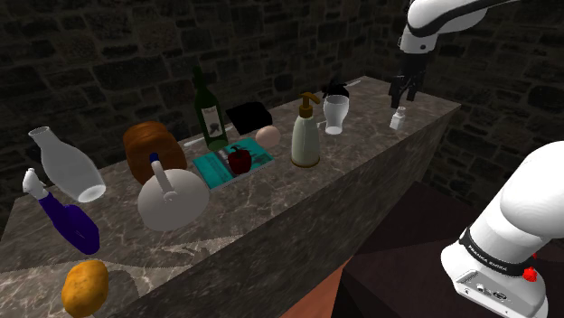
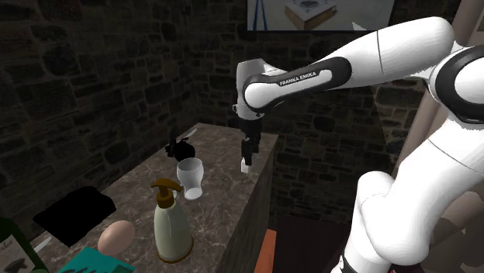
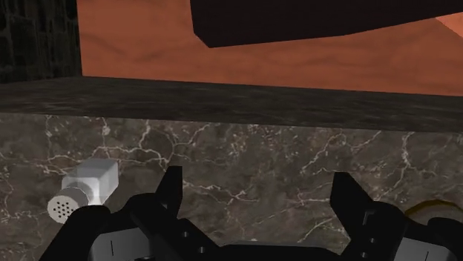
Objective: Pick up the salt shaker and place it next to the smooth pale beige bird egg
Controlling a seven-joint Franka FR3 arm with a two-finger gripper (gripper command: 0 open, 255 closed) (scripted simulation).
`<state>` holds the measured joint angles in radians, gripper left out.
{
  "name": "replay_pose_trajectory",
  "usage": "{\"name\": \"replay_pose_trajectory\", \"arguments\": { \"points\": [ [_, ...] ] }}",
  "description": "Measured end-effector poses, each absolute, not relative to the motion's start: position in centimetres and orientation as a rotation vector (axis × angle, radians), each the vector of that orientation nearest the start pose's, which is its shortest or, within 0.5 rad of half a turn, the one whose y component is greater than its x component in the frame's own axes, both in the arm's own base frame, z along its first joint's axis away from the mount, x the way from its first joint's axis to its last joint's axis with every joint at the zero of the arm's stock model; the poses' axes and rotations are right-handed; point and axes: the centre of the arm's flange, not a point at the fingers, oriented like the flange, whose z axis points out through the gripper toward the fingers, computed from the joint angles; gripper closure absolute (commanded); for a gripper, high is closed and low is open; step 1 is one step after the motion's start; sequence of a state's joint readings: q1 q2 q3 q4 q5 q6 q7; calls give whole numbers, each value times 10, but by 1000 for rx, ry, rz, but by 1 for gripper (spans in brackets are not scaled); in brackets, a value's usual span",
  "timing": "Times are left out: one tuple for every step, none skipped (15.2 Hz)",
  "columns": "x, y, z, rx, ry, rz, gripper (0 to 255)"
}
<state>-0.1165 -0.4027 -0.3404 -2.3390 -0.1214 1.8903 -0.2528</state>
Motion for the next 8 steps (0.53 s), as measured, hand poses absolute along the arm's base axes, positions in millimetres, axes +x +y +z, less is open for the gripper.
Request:
{"name": "replay_pose_trajectory", "arguments": {
  "points": [
    [379, -214, 468, -3098, 205, 81, 0],
    [384, -226, 464, -3100, 206, 76, 0],
    [386, -237, 461, -3102, 206, 72, 0],
    [389, -248, 455, -3103, 207, 68, 0],
    [393, -261, 452, -3105, 207, 65, 0],
    [397, -271, 447, -3108, 207, 60, 0],
    [401, -285, 442, -3110, 208, 56, 0],
    [404, -297, 436, -3112, 209, 52, 0]
  ]
}}
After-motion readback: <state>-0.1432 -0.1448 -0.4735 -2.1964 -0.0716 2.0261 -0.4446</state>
